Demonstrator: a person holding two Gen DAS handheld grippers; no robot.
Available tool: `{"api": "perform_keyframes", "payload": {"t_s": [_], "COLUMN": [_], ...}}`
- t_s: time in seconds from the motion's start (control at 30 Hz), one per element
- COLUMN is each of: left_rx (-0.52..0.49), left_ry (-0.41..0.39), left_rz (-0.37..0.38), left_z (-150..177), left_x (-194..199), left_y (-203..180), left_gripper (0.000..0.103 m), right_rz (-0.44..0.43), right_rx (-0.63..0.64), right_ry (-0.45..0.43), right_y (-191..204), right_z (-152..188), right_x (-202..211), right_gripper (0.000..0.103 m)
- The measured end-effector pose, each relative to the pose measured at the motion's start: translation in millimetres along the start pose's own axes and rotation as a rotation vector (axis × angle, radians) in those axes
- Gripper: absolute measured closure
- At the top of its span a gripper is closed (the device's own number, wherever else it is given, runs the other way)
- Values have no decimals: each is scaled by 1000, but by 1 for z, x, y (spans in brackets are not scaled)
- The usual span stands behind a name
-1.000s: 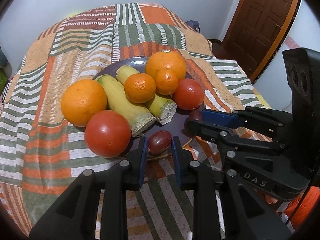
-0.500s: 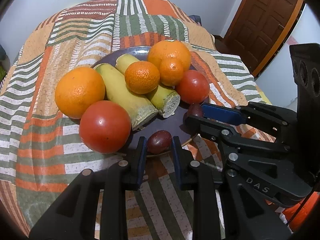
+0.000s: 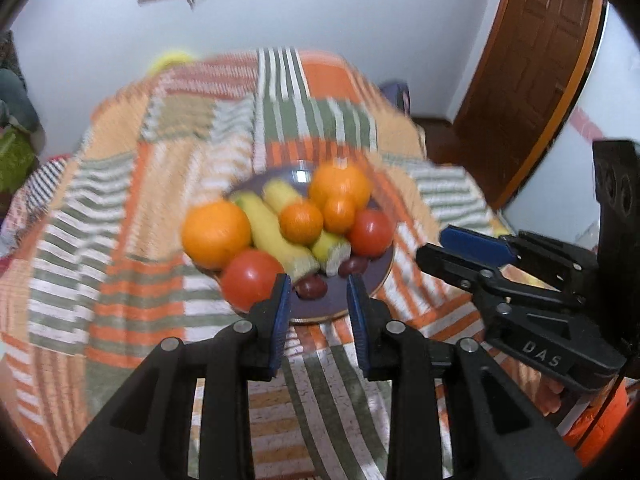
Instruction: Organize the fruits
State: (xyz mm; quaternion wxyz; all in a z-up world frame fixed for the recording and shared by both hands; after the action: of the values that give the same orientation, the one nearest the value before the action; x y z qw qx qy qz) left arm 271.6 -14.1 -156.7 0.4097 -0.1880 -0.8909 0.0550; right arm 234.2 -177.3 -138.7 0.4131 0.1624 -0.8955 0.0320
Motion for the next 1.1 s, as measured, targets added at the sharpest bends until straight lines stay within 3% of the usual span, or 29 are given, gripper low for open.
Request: {"api": "perform_keyframes", "payload": {"t_s": [0.4,0.6,0.77,0.93,1.1], "left_rx": [-84,-124,-132,-138,-153], "left_ry": [-376,-498,-582,-630,-666], "left_rz": [-108,-128,-139,-155,-174], "left_z": [-5,7,22,31,36], "left_x": [159,214,245,262,272], "left_y": [-57,-84,-100,-108,-114], "left_gripper": [75,73,51,41,27], "right_rz": [23,23,18,43,72], "right_rx": [-3,6,1,-6,-12], "right_ry": [-348,-493,-568,-623,-647], "right_y": [18,32,40,44,47], "right_z": [-19,-13,-7,-2,0], "right_x": [153,208,233,240,242], "right_gripper": [72,67,53,29,17]}}
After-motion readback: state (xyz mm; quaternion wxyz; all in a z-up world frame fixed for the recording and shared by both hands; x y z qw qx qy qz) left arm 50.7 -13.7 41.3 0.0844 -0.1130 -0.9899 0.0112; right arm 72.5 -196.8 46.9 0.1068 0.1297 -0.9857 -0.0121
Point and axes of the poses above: each gripper's, at about its wrist camera, not at the fingertips, and x roughly against the way its jaws point, y to its left, z to its underside, the point moved 1 cm from there along -x, roughly the way its jaws point, and after that the axes turned 9 degrees about z, right-handed, at the moved point
